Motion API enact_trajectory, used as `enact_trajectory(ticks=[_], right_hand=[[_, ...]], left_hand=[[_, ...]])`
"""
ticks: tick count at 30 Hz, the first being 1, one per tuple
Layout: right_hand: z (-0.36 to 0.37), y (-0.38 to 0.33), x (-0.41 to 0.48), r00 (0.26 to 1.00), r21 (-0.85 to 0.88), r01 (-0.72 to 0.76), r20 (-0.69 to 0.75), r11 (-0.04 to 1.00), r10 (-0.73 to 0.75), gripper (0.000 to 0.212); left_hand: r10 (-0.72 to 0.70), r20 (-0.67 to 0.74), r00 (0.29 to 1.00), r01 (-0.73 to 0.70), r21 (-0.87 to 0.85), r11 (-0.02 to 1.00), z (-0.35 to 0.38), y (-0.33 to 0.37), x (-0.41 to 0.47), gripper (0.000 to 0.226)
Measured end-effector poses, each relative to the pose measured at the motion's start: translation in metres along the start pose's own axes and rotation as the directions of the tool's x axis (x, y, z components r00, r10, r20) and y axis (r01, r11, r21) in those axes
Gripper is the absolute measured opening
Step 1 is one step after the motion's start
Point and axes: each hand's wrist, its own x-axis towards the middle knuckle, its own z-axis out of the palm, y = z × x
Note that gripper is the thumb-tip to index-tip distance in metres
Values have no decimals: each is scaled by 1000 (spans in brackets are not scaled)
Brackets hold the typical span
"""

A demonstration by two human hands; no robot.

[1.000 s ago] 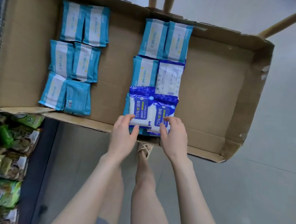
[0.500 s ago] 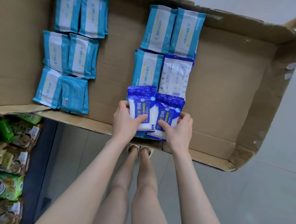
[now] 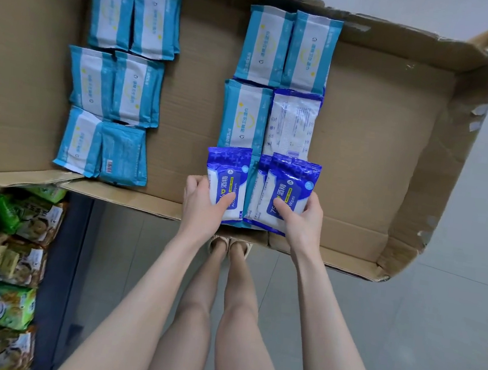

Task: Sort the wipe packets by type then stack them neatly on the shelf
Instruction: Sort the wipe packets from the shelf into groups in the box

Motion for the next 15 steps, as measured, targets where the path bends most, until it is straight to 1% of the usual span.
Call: enact_trajectory(ticks=[3, 5, 7, 9, 11, 13, 15], right_hand=[[-4, -5, -3, 1000, 62, -25, 15, 998, 25, 22], [-10, -11, -5, 1000, 112, -2, 6, 994, 1, 19], [-19, -19, -5, 1000, 158, 24, -1, 987, -24, 19], [-26, -26, -2, 999, 167, 24, 22, 986, -28, 19], [-30, -31, 5, 999, 174, 15, 36, 985, -22, 20], [-33, -34, 12, 1000, 209, 17, 16, 978, -21, 18], [-35, -39, 20, 999, 234, 43, -7, 971, -43, 18]], left_hand=[[-10, 60, 998, 20, -172, 985, 0, 8, -1, 24], [-3, 92, 996, 25, -243, 970, 2, 18, -1, 18], [24, 115, 993, 7, -265, 964, 6, 31, 3, 15], [54, 146, 988, -10, -290, 957, 10, 47, 9, 15], [52, 176, 983, 9, -329, 944, 13, 61, 16, 18], [45, 197, 979, 29, -358, 933, 16, 70, 25, 18], [89, 197, 976, -16, -341, 940, 21, 77, 35, 18]])
